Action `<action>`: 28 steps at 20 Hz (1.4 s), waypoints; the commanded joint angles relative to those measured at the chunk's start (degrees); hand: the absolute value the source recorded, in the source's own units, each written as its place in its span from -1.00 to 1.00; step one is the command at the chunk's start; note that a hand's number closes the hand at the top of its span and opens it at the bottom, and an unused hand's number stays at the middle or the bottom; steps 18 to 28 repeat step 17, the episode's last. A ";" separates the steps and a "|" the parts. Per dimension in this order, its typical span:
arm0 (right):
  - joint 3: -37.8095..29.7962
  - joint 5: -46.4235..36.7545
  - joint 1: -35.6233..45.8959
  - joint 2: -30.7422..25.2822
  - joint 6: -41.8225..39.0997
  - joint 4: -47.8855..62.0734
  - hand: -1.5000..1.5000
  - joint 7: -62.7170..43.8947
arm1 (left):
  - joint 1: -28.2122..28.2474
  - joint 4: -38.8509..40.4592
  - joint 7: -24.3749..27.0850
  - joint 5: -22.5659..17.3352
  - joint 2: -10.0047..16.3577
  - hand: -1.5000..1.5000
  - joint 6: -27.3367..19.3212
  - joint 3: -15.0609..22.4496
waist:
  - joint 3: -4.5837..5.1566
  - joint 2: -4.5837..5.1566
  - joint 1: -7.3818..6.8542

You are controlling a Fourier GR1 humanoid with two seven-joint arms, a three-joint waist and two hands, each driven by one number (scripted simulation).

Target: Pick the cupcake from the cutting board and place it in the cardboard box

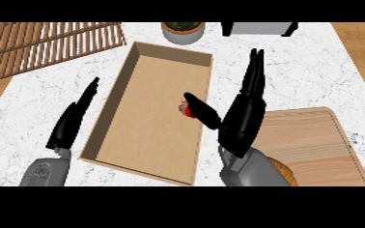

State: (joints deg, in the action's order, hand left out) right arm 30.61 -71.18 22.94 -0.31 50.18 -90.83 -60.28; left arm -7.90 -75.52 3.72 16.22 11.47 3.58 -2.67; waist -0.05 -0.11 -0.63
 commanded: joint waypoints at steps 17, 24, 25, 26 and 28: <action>4.19 6.35 -31.47 -11.48 24.44 -12.91 -1.00 13.16 | -0.52 -0.25 0.05 0.58 -0.01 0.00 0.29 -1.53 | 0.04 0.13 0.83; 4.19 6.35 -31.47 -11.48 24.44 -12.91 -1.00 13.16 | -0.52 -0.25 0.05 0.58 -0.01 0.00 0.29 -1.53 | 0.04 0.13 0.83; 4.19 6.35 -31.47 -11.48 24.44 -12.91 -1.00 13.16 | -0.52 -0.25 0.05 0.58 -0.01 0.00 0.29 -1.53 | 0.04 0.13 0.83; 4.19 6.35 -31.47 -11.48 24.44 -12.91 -1.00 13.16 | -0.52 -0.25 0.05 0.58 -0.01 0.00 0.29 -1.53 | 0.04 0.13 0.83; 4.19 6.35 -31.47 -11.48 24.44 -12.91 -1.00 13.16 | -0.52 -0.25 0.05 0.58 -0.01 0.00 0.29 -1.53 | 0.04 0.13 0.83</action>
